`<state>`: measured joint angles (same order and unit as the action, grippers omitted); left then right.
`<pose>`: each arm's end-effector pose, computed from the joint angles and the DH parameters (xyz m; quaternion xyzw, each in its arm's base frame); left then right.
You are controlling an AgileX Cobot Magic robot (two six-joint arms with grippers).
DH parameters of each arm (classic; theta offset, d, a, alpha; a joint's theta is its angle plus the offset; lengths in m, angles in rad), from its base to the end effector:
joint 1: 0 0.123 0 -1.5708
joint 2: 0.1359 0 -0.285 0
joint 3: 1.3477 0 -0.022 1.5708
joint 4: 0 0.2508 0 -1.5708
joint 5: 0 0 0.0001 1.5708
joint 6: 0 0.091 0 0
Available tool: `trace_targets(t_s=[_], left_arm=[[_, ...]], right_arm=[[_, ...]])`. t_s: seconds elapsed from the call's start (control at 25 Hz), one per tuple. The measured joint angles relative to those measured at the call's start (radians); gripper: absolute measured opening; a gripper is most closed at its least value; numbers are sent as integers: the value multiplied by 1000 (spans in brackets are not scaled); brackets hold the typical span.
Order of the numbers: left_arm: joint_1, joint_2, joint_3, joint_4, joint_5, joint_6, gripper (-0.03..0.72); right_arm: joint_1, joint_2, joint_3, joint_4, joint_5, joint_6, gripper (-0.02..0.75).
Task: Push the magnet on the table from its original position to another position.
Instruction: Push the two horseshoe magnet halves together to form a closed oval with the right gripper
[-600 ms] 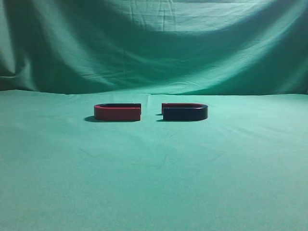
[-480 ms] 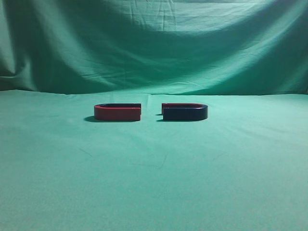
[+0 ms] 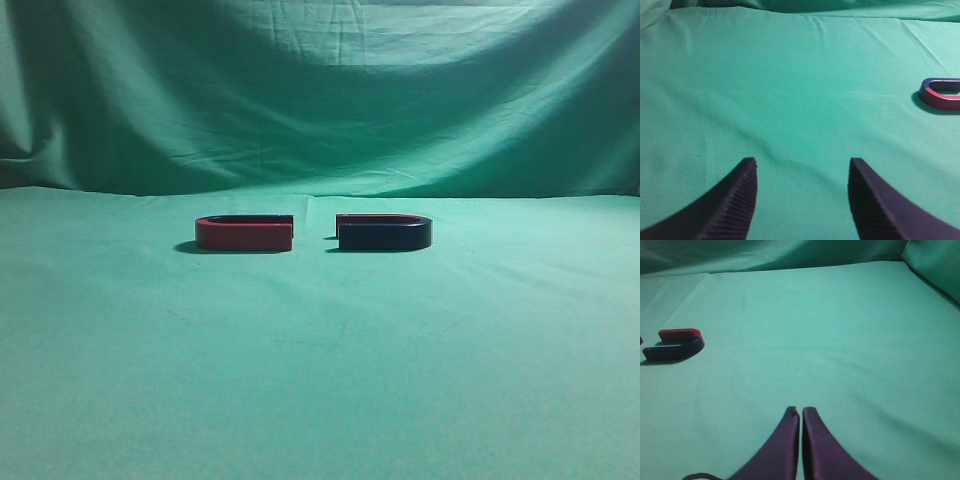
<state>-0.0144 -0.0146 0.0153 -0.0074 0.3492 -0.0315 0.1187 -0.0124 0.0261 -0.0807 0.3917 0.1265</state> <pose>0.0529 -0.0010 0.1773 -0.0088 0.7936 -0.0171 0.6082 0.0520 0.0034 0.1700 -0.0180 0.8096 0.0375 0.5855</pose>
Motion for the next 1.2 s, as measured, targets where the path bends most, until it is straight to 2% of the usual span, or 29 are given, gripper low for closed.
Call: trace_targets(t_s=[0.28, 0.52, 0.68, 0.8, 0.96, 1.2], left_arm=[[0, 0, 0, 0, 0, 0, 372], [0, 0, 0, 0, 0, 0, 372], [0, 0, 0, 0, 0, 0, 372], [0, 0, 0, 0, 0, 0, 372], [0, 0, 0, 0, 0, 0, 372], [0, 0, 0, 0, 0, 0, 372]], right_arm=[[-2, 0, 2, -18, -32, 0, 0], [-3, 0, 4, 20, -411, 38, 0], [-3, 0, 1, 19, -537, 42, 0], [-3, 55, -73, -3, -498, 43, 0], [-3, 254, -236, -18, -394, 44, 0], [-3, 640, -494, -18, -70, 36, 0]])
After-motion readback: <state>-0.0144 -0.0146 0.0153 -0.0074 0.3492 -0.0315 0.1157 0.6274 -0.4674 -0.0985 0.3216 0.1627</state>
